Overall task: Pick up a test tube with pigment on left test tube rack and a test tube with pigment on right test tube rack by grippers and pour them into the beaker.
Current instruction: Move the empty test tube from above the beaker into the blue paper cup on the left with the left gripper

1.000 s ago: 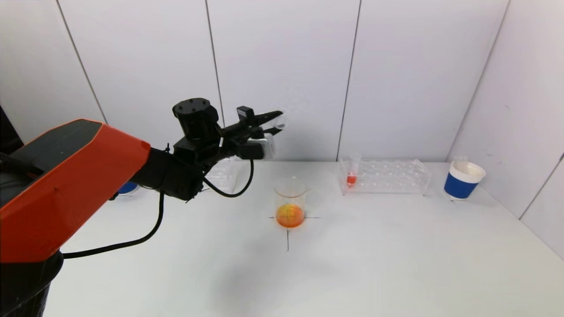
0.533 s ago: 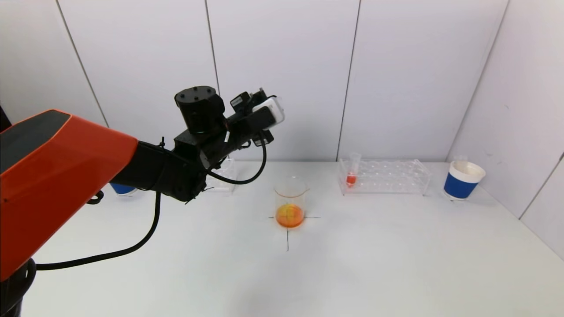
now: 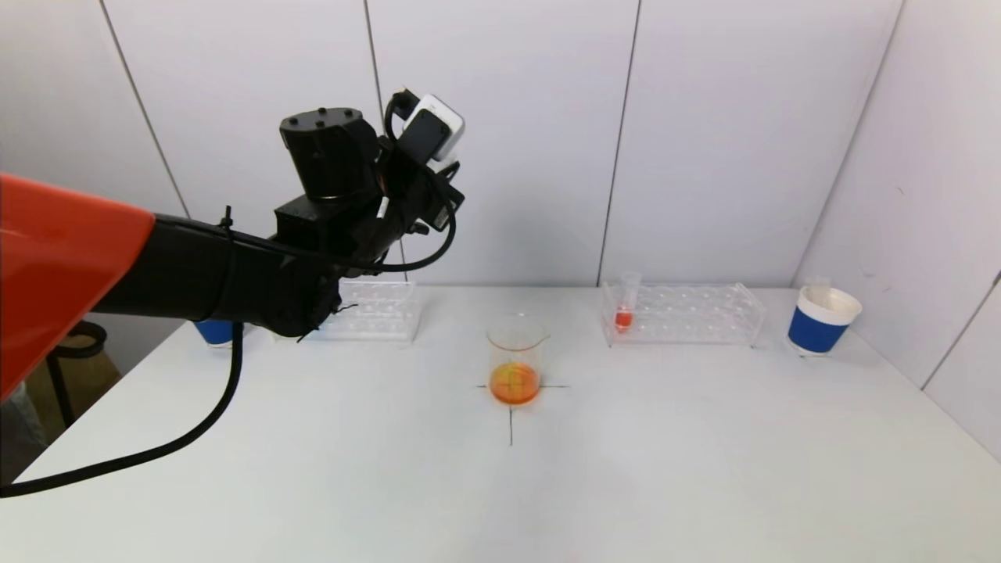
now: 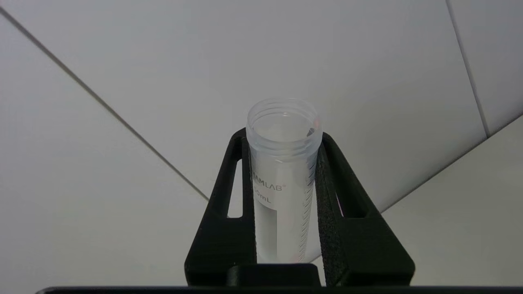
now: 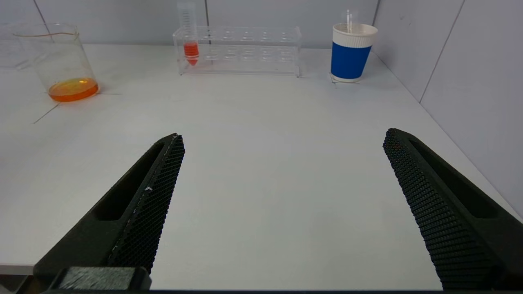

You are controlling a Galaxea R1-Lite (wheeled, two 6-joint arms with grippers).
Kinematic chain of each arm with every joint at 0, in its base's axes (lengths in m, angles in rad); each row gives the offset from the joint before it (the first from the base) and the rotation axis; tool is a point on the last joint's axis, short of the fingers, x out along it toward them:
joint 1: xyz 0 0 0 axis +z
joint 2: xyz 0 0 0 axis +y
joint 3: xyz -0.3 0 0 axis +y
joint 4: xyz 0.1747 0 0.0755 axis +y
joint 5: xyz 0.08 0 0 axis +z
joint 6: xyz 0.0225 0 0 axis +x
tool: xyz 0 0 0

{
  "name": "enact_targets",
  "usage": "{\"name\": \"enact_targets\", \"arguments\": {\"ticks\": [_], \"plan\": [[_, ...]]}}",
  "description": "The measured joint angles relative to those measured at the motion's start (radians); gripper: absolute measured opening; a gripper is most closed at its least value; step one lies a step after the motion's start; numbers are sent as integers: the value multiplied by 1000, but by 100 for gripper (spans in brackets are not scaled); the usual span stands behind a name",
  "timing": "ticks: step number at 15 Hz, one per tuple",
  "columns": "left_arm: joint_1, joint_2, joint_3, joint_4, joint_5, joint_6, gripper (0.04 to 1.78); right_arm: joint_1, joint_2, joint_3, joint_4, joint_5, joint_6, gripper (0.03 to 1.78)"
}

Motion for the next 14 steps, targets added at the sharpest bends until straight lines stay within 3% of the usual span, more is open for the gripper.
{"name": "enact_targets", "arguments": {"ticks": [7, 14], "plan": [[25, -131, -74, 309, 213, -306, 44, 0, 0, 0, 0, 0, 0, 177], [198, -203, -74, 413, 207, -381, 44, 0, 0, 0, 0, 0, 0, 177]]}}
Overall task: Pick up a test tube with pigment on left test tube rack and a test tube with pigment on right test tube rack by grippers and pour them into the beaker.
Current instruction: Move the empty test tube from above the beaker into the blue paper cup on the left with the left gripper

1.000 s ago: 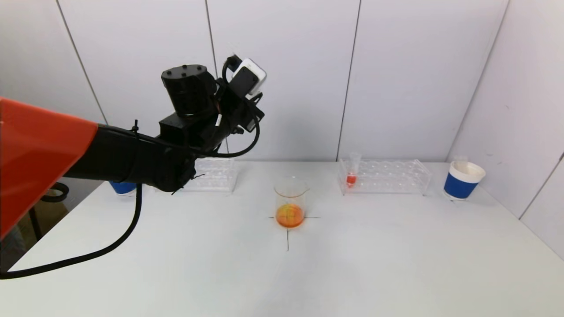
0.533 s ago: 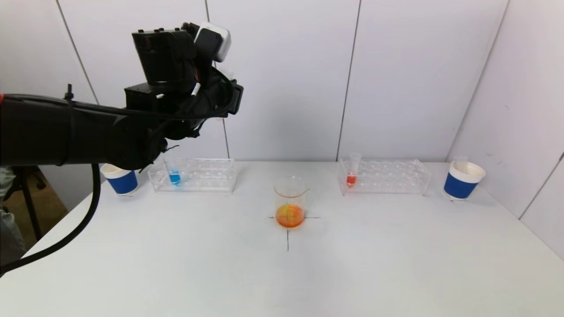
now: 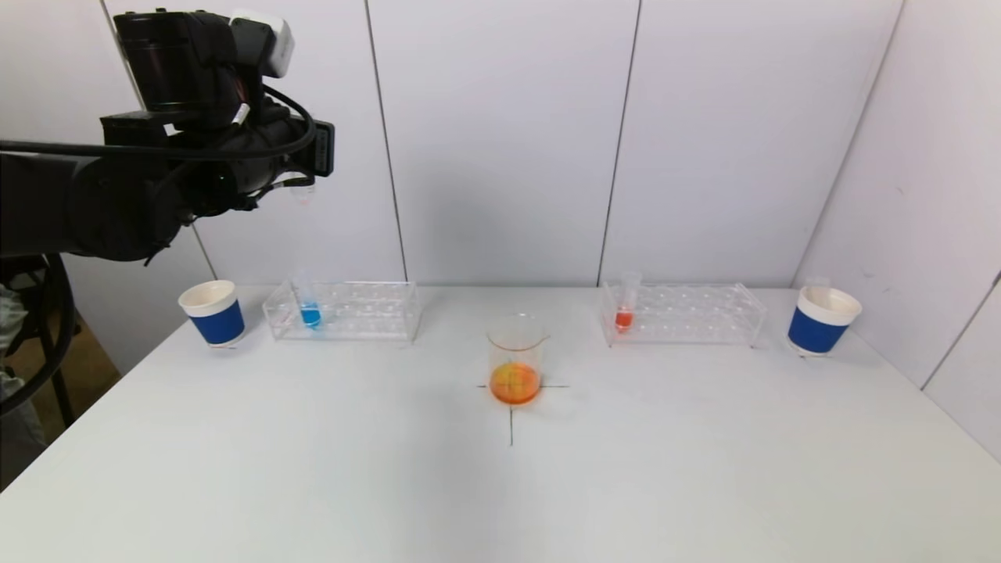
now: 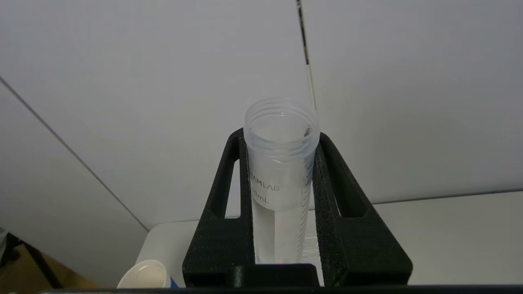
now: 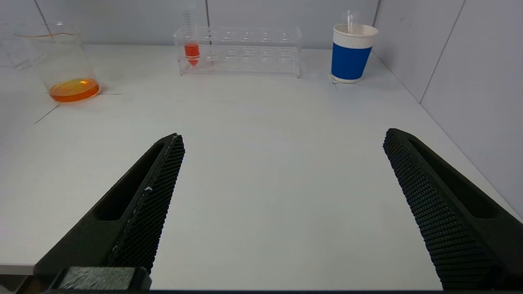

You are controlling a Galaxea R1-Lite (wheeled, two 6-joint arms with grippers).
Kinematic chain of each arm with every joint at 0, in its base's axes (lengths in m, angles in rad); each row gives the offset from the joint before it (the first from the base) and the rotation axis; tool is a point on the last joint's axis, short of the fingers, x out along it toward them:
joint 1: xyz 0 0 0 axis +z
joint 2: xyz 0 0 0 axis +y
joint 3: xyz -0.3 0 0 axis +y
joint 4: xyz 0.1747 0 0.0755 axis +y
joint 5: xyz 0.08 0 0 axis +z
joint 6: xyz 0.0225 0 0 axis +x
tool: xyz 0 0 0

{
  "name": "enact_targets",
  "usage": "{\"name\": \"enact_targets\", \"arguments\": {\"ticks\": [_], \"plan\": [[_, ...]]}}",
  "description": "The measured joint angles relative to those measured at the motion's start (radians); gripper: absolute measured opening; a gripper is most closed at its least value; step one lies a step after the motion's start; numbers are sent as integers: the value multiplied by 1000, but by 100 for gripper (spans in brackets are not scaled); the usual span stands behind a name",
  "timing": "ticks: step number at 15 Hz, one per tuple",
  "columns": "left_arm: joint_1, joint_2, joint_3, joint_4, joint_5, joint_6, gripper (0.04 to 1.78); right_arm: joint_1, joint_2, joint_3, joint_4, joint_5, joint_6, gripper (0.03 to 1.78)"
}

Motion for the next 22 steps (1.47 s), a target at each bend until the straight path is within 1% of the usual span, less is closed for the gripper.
{"name": "enact_targets", "arguments": {"ticks": [3, 7, 9, 12, 15, 19, 22], "plan": [[71, -13, 0, 53, -1, -57, 44, 0, 0, 0, 0, 0, 0, 177], [156, -18, 8, 75, -15, -103, 44, 0, 0, 0, 0, 0, 0, 177], [205, -18, 18, 75, -44, -109, 44, 0, 0, 0, 0, 0, 0, 177], [279, -8, 27, 75, -62, -120, 44, 0, 0, 0, 0, 0, 0, 177], [343, 16, 28, 74, -105, -144, 44, 0, 0, 0, 0, 0, 0, 177], [418, 80, 17, 59, -133, -152, 44, 0, 0, 0, 0, 0, 0, 177], [454, 134, 11, 11, -136, -153, 44, 0, 0, 0, 0, 0, 0, 177]]}}
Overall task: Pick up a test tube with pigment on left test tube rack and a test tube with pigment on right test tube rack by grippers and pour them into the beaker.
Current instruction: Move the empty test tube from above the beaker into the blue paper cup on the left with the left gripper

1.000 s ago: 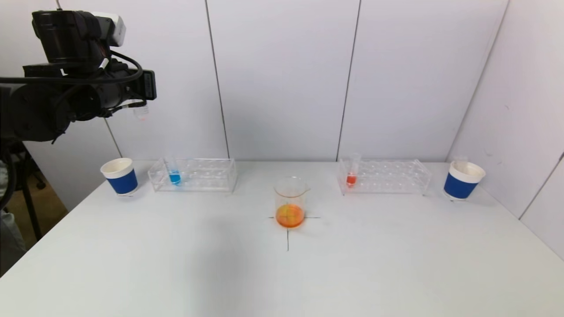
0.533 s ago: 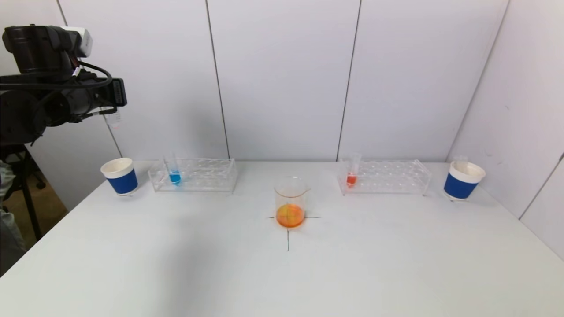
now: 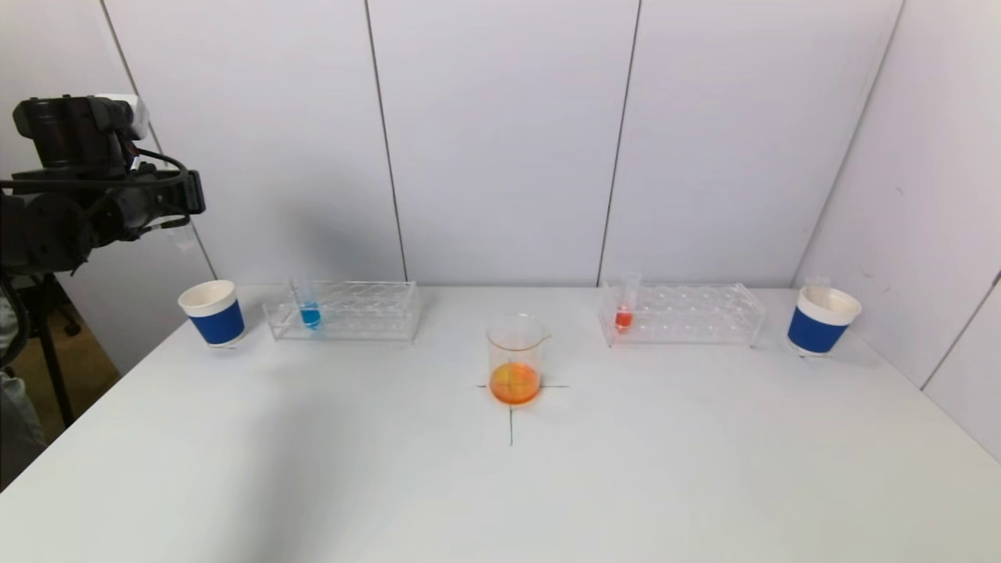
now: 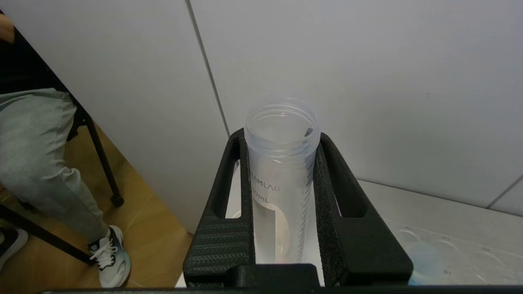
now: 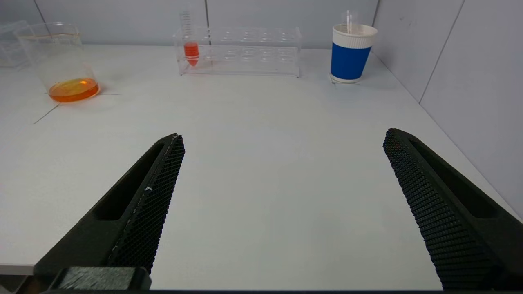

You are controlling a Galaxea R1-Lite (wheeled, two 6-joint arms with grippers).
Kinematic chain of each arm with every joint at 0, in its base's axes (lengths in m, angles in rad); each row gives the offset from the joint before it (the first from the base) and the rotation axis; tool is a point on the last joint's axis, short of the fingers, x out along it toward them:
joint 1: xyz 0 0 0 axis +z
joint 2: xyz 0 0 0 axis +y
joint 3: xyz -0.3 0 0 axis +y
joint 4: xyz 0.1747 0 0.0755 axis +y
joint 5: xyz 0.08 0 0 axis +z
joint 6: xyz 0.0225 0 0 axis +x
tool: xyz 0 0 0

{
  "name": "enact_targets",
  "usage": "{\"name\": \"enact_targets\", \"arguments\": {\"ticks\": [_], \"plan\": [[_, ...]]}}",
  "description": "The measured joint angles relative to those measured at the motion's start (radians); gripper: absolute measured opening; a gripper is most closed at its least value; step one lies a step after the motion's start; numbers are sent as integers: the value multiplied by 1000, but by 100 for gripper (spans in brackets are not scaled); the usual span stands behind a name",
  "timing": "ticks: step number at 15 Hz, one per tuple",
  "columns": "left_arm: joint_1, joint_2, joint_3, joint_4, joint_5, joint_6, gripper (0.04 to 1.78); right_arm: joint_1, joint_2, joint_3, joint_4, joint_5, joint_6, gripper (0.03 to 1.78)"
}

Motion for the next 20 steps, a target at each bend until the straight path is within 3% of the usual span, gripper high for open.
{"name": "enact_targets", "arguments": {"ticks": [4, 9, 20], "plan": [[38, 75, -6, -51, -3, -14, 44, 0, 0, 0, 0, 0, 0, 177], [85, 163, -14, -120, -68, -24, 44, 0, 0, 0, 0, 0, 0, 177], [93, 268, -16, -188, -127, -23, 44, 0, 0, 0, 0, 0, 0, 177]]}}
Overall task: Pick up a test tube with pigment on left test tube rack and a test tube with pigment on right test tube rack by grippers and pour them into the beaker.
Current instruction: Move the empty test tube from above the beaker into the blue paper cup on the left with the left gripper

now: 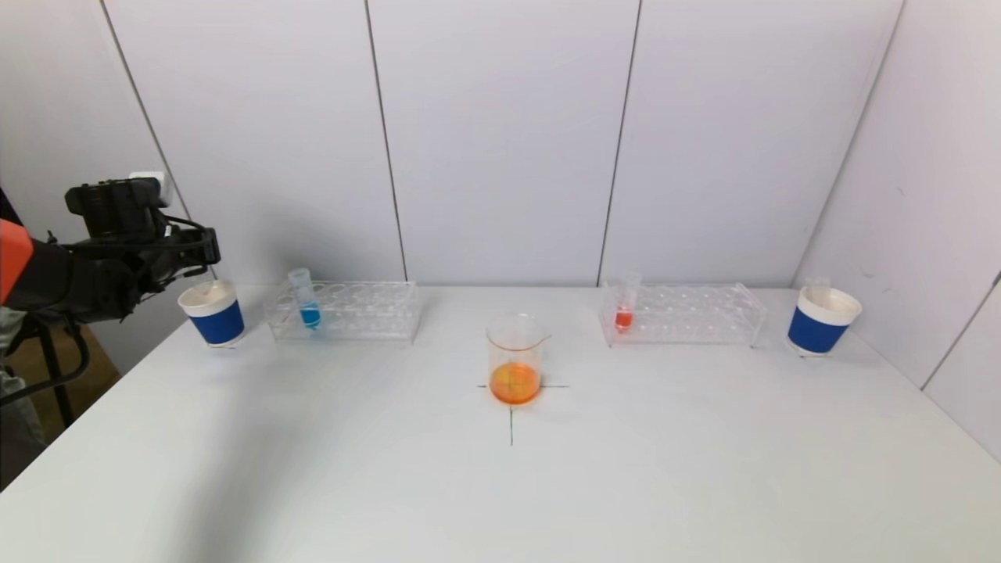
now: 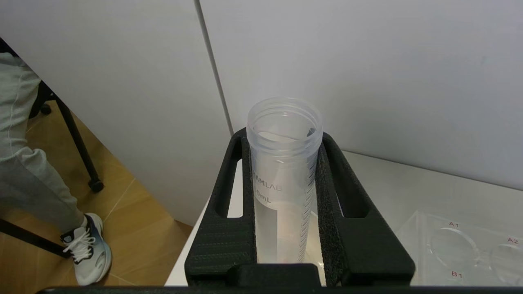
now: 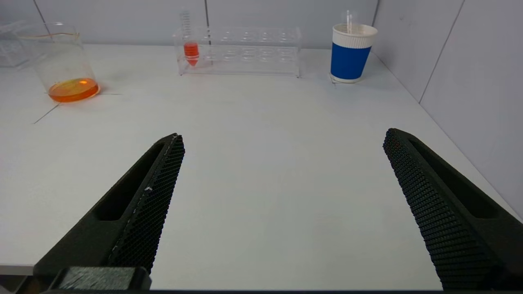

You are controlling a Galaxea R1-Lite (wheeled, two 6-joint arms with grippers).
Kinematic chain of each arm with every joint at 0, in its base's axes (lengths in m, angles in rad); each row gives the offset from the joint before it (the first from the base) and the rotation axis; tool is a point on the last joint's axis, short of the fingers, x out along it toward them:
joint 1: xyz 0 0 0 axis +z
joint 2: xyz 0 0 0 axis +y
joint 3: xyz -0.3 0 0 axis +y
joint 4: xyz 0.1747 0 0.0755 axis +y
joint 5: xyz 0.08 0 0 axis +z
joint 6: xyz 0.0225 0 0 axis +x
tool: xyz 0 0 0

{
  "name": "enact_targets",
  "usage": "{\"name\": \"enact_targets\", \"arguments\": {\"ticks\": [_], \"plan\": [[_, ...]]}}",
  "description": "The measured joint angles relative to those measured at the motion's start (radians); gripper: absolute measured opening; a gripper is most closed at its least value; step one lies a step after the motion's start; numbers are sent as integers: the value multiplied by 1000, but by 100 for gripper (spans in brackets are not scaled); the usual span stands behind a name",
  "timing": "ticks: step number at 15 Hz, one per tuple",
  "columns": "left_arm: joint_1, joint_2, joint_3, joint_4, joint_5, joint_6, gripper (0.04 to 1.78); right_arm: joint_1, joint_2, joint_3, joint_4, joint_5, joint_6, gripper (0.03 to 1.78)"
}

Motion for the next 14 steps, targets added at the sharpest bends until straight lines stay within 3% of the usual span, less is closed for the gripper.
{"name": "enact_targets", "arguments": {"ticks": [14], "plan": [[23, 37, 129, -140, -30, -1, 44, 0, 0, 0, 0, 0, 0, 177]]}}
